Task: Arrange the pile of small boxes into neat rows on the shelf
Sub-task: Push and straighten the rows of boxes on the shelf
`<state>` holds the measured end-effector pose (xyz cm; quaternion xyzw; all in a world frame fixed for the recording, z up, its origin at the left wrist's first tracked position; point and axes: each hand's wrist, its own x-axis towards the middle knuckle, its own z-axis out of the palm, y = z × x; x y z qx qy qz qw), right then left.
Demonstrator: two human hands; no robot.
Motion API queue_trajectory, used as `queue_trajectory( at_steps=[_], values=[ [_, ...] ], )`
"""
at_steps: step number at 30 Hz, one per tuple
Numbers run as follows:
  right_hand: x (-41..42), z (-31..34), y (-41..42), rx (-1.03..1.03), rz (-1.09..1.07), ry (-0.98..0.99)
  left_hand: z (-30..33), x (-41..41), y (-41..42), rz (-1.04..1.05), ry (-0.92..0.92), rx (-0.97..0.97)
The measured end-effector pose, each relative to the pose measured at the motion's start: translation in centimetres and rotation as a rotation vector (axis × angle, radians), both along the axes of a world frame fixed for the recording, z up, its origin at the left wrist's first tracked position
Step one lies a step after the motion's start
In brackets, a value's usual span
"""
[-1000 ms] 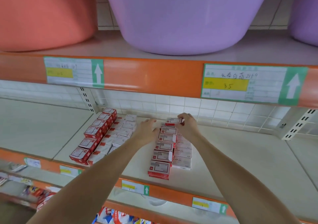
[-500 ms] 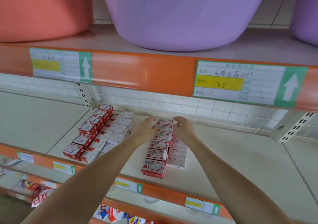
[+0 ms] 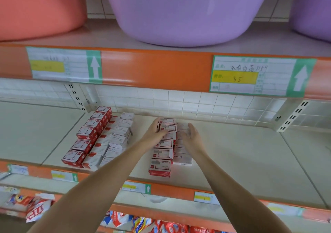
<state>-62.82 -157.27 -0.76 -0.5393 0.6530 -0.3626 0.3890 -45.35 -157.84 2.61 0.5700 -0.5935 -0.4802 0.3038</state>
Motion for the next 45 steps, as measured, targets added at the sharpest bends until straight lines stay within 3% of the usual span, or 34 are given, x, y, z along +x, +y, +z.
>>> queue_trajectory(
  at_steps=[14,22,28,38,45],
  values=[
    [0.9,-0.4,0.7,0.078,-0.076,-0.047,-2.3,-0.3,-1.5,0.049,0.177,-0.028],
    [1.4,0.3,0.6,0.069,-0.002,0.05,-3.0,-0.2,-1.6,0.041,0.205,0.012],
    [2.4,2.0,0.7,0.003,-0.076,0.091,-3.3,-0.1,-2.3,0.064,0.251,0.007],
    [7.7,2.0,0.1,0.1,-0.119,-0.315,-3.6,-0.6,-2.7,-0.018,0.369,0.009],
    [6.7,2.4,0.1,0.079,-0.095,-0.273,-4.8,-0.4,-3.5,0.044,0.279,-0.111]
  ],
)
